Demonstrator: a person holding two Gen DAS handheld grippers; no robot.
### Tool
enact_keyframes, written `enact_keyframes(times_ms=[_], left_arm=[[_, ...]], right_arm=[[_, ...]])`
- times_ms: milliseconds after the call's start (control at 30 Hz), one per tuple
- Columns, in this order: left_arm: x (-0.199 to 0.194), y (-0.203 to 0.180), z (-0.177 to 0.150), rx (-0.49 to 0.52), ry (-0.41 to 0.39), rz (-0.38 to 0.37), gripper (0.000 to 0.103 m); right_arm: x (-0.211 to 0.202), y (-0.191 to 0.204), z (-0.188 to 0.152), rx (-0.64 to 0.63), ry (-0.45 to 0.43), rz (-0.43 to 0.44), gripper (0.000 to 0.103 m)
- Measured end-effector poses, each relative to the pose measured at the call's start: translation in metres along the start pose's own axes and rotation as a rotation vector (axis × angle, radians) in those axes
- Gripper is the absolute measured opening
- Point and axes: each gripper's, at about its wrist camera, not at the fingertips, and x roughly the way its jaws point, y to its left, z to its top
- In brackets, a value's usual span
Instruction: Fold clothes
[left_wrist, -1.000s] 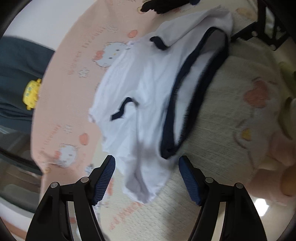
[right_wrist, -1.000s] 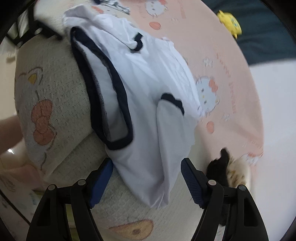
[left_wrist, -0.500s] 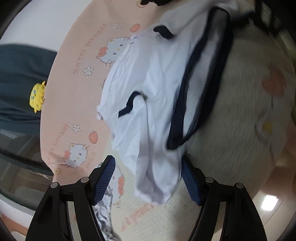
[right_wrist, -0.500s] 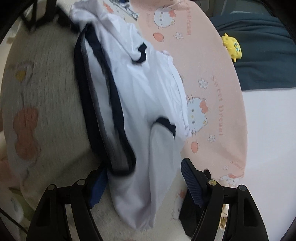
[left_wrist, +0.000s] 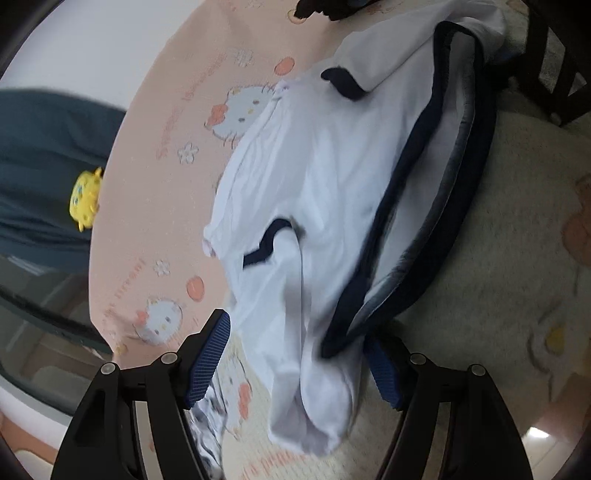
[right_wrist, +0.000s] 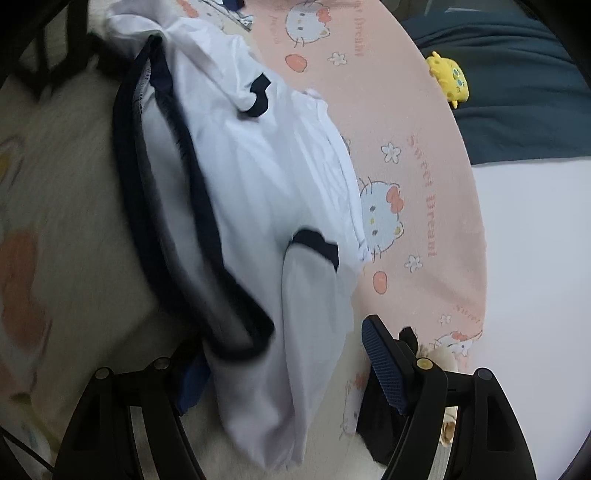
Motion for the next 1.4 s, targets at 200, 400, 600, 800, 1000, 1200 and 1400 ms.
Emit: enact_keyframes(times_ms=[200, 400, 600, 800, 1000, 1200, 1400], left_arm=[[0.003, 0.009, -0.023, 0.013, 0.041, 0.015, 0.07], [-0.001, 0.007, -0.04, 0.001, 0.046, 0.032, 0.065], [-0.008, -0.021, -0.041, 0.112, -0.009, 0.046, 0.023], [-0.007, -0.03, -0.042, 0.111, 0.011, 0.025, 0.005], [-0.005, -0.032, -0.04, 0.076, 0.033, -0.005, 0.0], [0.004, 0.0, -0.032, -0.107, 0.108, -0.205, 0.0], [0.031, 0.059, -0.037, -0.481, 0.23, -0.558, 0.002]], right_arm=[[-0.007, 0.003, -0.018, -0.027, -0.021, -0.021, 0.076], [-0.011, 0.006, -0.028, 0.011, -0.006, -0.015, 0.075], [-0.018, 0.029, -0.025, -0.066, -0.002, -0.003, 0.029], [-0.02, 0.064, -0.024, -0.183, 0.019, -0.069, 0.007], [-0.019, 0.053, -0.02, -0.121, 0.035, -0.019, 0.007], [-0.014, 0.019, -0.016, 0.106, 0.079, 0.164, 0.007], [0.004, -0.034, -0.02, 0.393, 0.163, 0.472, 0.006]])
